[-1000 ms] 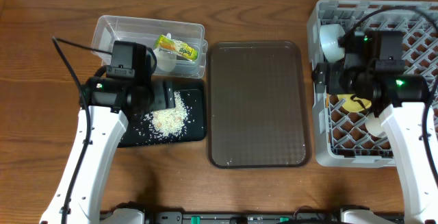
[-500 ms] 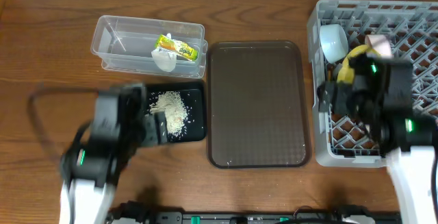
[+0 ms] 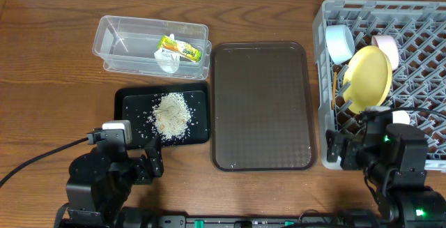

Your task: Sort waste into correct bins and load items into the dishwasher rack

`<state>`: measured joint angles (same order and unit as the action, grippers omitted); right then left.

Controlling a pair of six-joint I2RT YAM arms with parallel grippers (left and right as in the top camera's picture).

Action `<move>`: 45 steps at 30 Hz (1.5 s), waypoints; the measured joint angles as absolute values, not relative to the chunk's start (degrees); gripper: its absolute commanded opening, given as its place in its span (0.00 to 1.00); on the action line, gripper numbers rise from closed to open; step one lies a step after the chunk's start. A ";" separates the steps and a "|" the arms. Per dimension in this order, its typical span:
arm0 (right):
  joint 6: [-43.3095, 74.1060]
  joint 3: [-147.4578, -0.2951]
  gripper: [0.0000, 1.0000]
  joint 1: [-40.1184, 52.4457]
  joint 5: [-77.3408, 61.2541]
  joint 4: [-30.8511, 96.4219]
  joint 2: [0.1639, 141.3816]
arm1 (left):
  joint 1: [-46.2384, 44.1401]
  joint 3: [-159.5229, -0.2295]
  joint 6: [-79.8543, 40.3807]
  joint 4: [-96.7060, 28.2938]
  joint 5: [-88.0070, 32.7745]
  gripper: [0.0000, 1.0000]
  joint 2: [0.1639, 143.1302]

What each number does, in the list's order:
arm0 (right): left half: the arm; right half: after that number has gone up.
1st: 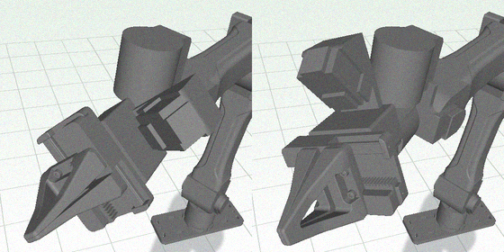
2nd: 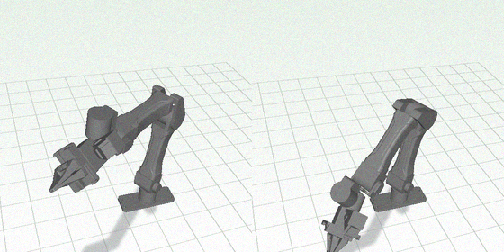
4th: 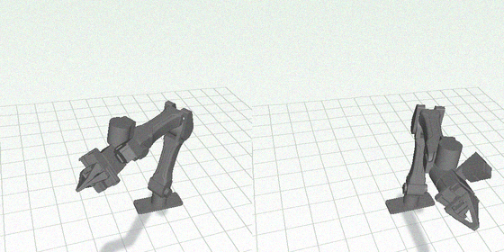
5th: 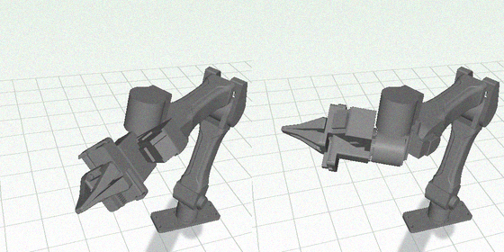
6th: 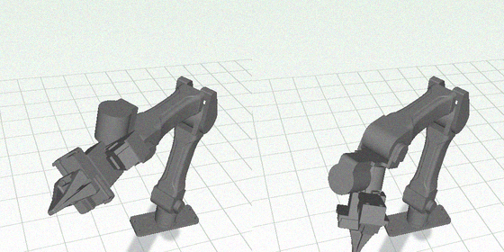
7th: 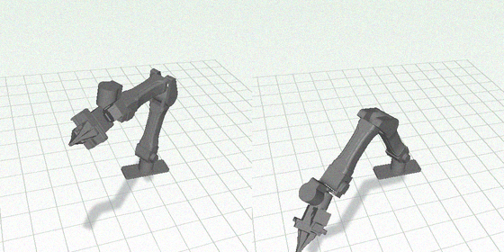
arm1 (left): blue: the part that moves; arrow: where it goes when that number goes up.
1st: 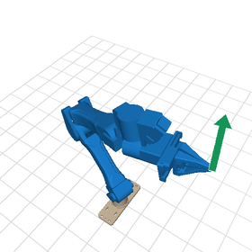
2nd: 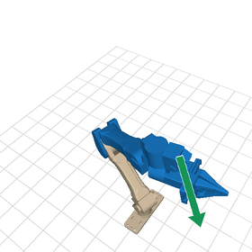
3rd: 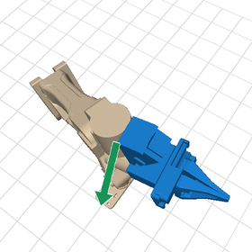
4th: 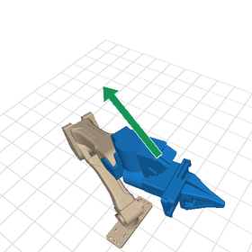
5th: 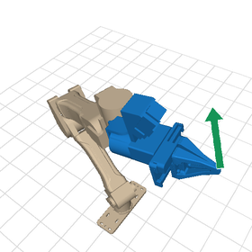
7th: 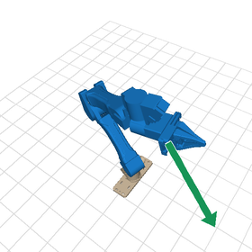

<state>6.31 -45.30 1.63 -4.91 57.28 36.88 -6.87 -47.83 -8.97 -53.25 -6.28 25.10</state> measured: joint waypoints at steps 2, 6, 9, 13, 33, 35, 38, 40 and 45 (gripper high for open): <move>6.31 -45.23 0.99 1.63 -4.89 59.55 36.95 | -6.87 -47.79 -8.97 -53.45 -6.28 0.86 25.12; 6.28 -45.23 0.99 1.63 -4.89 61.71 36.95 | -6.87 -47.79 -8.97 -53.52 -6.28 0.86 25.12; 6.28 -45.23 0.99 1.63 -4.89 62.39 36.95 | -6.87 -47.79 -8.97 -53.52 -6.28 0.86 25.12; 6.28 -45.23 0.99 1.63 -4.86 62.43 36.91 | -6.87 -47.79 -8.97 -53.52 -6.28 0.86 25.12; 1.37 -10.63 0.99 5.54 -4.47 6.22 1.04 | -6.87 -47.42 -8.97 -53.56 -6.28 0.86 25.12; 1.06 -6.02 0.99 5.52 -4.01 -1.34 0.95 | -6.87 -47.37 -8.99 -53.54 -6.28 0.86 25.12; 0.58 -1.63 0.99 5.52 -3.84 -1.98 0.86 | -6.87 -47.37 -8.97 -53.54 -6.28 0.86 25.12; 0.40 -0.51 0.99 5.52 -3.81 2.37 0.95 | -6.87 -47.37 -8.97 -53.54 -6.28 0.86 25.12; 0.16 -0.38 0.99 5.52 -3.60 3.79 1.39 | -6.87 -47.35 -8.97 -53.56 -6.28 0.86 25.12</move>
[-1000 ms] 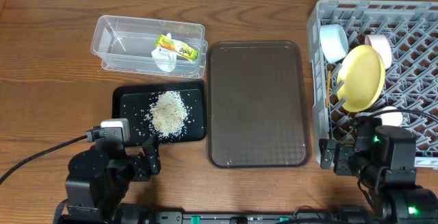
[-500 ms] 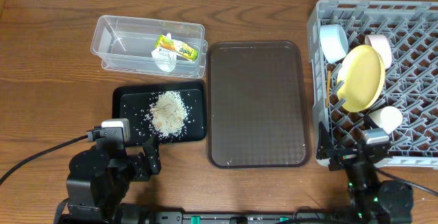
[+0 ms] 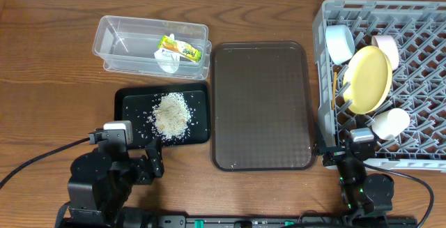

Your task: Sort waste into correct bins and load items into the dishwasher rack

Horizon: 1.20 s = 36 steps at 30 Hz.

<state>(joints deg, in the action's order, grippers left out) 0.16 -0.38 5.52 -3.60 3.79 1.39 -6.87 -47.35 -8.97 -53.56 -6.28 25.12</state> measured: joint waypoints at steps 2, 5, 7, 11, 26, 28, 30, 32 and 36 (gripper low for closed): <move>0.16 -0.38 0.99 5.52 -3.60 3.79 1.39 | -6.87 -47.35 -8.97 -53.56 -6.28 0.86 25.12; 0.14 -0.38 0.99 5.52 -3.60 3.79 1.39 | -6.87 -47.35 -8.97 -53.56 -6.28 0.86 25.12; 0.14 -0.38 0.99 5.52 -3.60 3.79 1.39 | -6.87 -47.35 -8.97 -53.56 -6.28 0.86 25.12; 0.14 -0.38 0.99 5.54 -3.60 3.79 1.39 | -6.87 -47.35 -8.97 -53.56 -6.28 0.86 25.12; 0.14 -0.38 0.99 5.52 -3.60 3.77 1.39 | -6.85 -46.92 -8.58 -53.43 -5.23 0.86 24.95; 0.14 -0.38 0.99 5.52 -3.60 3.77 1.39 | -6.31 -44.93 -8.47 -51.81 -4.23 0.86 23.92; 0.14 -0.38 0.99 5.52 -3.57 3.77 1.39 | -4.69 -41.08 -8.27 -49.15 -3.62 0.86 21.82; 0.14 -0.38 0.99 5.52 -3.55 3.77 1.39 | -3.01 -35.75 -8.08 -44.53 -3.18 0.86 18.39; 0.14 -0.38 0.99 5.52 -3.53 3.79 1.39 | -1.19 -23.59 -7.81 -33.41 -2.81 0.86 9.47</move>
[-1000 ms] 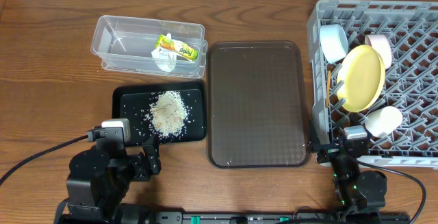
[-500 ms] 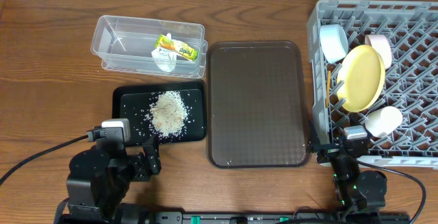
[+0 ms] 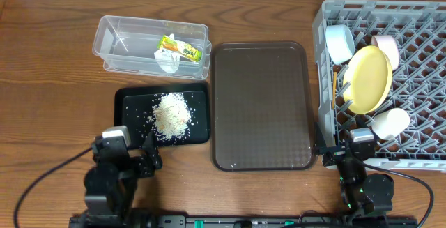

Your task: Sort waste into correct bins and load items into the dishwasher rack

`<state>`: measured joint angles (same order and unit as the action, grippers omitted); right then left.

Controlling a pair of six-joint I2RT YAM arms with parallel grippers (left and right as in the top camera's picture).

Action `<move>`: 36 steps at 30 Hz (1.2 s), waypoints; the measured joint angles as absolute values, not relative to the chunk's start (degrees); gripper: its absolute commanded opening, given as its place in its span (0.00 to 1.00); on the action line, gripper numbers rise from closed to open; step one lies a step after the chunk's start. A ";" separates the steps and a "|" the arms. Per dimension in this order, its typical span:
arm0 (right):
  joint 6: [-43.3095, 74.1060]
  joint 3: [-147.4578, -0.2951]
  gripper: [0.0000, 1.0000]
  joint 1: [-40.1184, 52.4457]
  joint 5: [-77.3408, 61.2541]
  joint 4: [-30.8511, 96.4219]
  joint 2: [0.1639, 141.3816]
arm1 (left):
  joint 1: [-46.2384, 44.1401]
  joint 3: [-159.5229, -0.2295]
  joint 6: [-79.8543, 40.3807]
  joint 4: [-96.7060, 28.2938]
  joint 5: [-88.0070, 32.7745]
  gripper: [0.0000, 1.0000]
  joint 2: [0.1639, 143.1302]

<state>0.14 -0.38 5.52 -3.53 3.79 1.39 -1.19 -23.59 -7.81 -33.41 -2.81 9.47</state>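
The grey dishwasher rack (image 3: 425, 19) at the right holds a yellow plate (image 3: 367, 79), a light blue cup (image 3: 339, 42), a pink cup (image 3: 387, 48) and a white cup (image 3: 389, 123). A clear bin (image 3: 125, 43) at the back left contains a green-yellow wrapper (image 3: 179, 47) and a white lid (image 3: 166, 61). In front of it a black tray (image 3: 129, 127) carries a pile of rice (image 3: 171, 114). My left gripper (image 3: 151, 157) sits just off that tray's front edge. My right gripper (image 3: 333, 153) rests at the rack's front left corner. Neither holds anything I can see.
An empty brown serving tray (image 3: 261, 106) lies in the middle between the black tray and the rack. Both arm bases and their cables are at the table's front edge.
My left arm has drawn back a little toward the front edge and looks folded lower. The right arm and all objects are where they were.
At first my right arm stood over the rack's front left part, covering the white cup. By the following moment it was folded back at the front edge and the white cup showed in the rack beside the plate. Now the left arm has settled lower too.
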 measured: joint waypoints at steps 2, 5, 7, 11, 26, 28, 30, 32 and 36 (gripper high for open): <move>0.14 -0.38 0.99 5.52 -3.51 3.84 1.41 | -1.10 -18.52 -7.66 -28.21 -2.72 0.86 5.96; 0.14 -0.38 0.99 5.52 -3.42 3.81 1.41 | -0.99 -10.66 -7.64 -17.61 -2.59 0.86 1.65; 0.14 -0.38 0.99 5.52 -3.40 3.81 1.41 | -0.95 -5.98 -7.62 -8.91 -2.57 0.86 0.93; 0.14 -0.38 0.99 5.52 -3.38 3.77 1.43 | -0.95 -1.28 -7.53 -1.43 -2.17 0.98 0.73; 0.12 -0.38 0.99 5.52 -3.38 3.81 1.48 | -0.95 -1.28 -7.49 -1.93 -1.96 0.98 0.64; 0.12 -0.38 0.99 5.52 -3.38 3.81 1.48 | -0.95 -1.28 -7.49 -1.93 -1.93 0.98 0.64; 0.12 -0.38 0.99 5.52 -3.38 3.81 1.48 | -0.95 -1.28 -7.49 -1.91 -1.96 0.98 0.64; 0.14 -0.38 0.99 5.52 -3.38 3.81 1.48 | -0.95 -1.28 -7.49 -1.91 -1.96 0.98 0.64; 0.14 -0.38 0.99 5.52 -3.38 3.81 1.48 | -0.95 -1.28 -7.49 -1.91 -1.96 0.98 0.64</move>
